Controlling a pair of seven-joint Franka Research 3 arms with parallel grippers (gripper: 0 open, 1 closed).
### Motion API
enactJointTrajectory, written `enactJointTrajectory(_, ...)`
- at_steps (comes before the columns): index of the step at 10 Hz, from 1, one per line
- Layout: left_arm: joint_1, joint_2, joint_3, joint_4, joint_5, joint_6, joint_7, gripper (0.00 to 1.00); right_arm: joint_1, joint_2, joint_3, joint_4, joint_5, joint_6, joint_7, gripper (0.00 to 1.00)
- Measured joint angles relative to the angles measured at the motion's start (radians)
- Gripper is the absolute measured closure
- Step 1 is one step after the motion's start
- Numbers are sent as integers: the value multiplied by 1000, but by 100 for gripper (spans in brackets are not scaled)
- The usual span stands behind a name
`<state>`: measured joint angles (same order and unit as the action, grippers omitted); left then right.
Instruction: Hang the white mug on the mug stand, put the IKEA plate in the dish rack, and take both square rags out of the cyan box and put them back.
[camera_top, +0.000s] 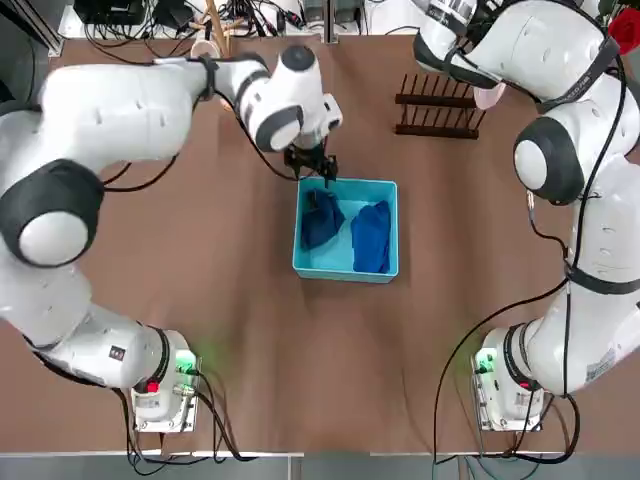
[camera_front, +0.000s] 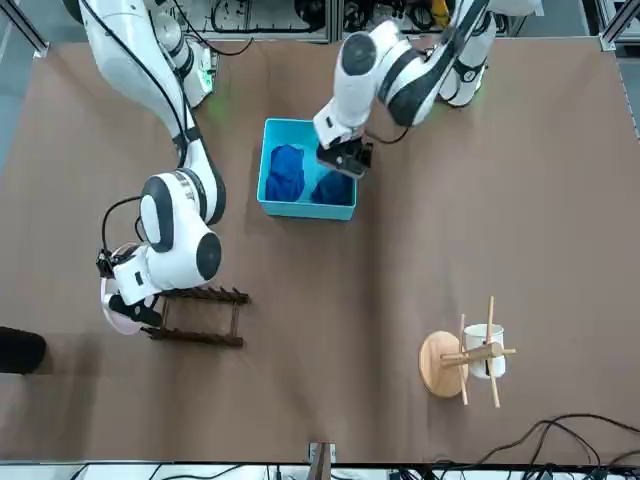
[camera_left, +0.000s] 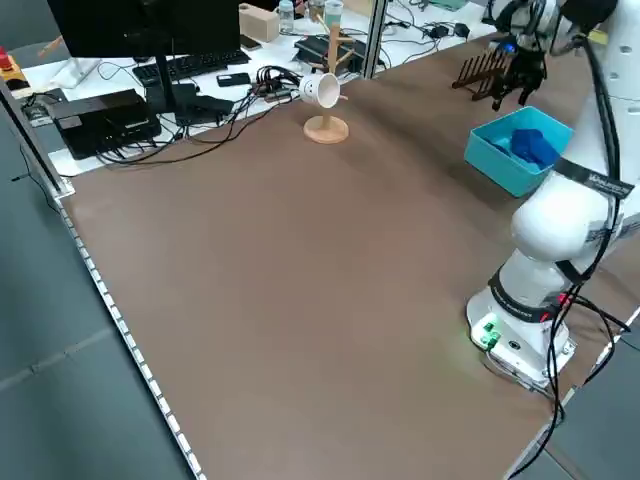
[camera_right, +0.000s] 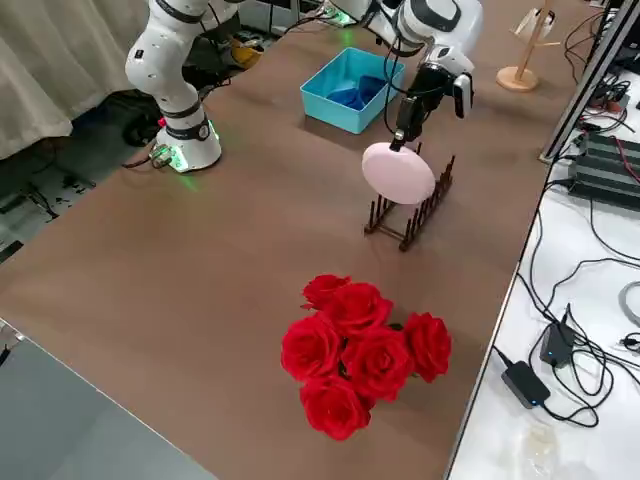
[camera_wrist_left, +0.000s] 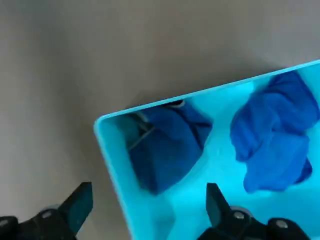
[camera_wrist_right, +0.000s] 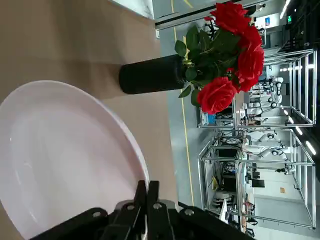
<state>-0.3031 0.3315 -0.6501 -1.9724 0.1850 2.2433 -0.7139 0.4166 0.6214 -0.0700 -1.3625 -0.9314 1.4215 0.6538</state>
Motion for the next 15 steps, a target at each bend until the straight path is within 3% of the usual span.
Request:
enactJointTrajectory(4, -61, 234, 3, 115, 185, 23, -90, 0, -12, 1, 0, 6, 0, 30, -5, 97)
enactJointTrajectory(7, -101, 302, 4, 119, 264, 35, -188, 0, -22, 8, -2, 6, 0, 52, -5, 97)
enactJointTrajectory(11, -102, 346, 41, 115, 267, 91, -199, 1, -31, 25, -2, 5, -10, 67, 20, 97)
enactJointTrajectory(14, -102, 377, 41, 115, 267, 116, -202, 17, -28, 61, 0, 5, -17, 71, 72, 97)
enactJointTrajectory(15, -102, 378, 42, 116, 267, 116, -211, 33, -26, 70, 0, 5, -17, 72, 83, 96)
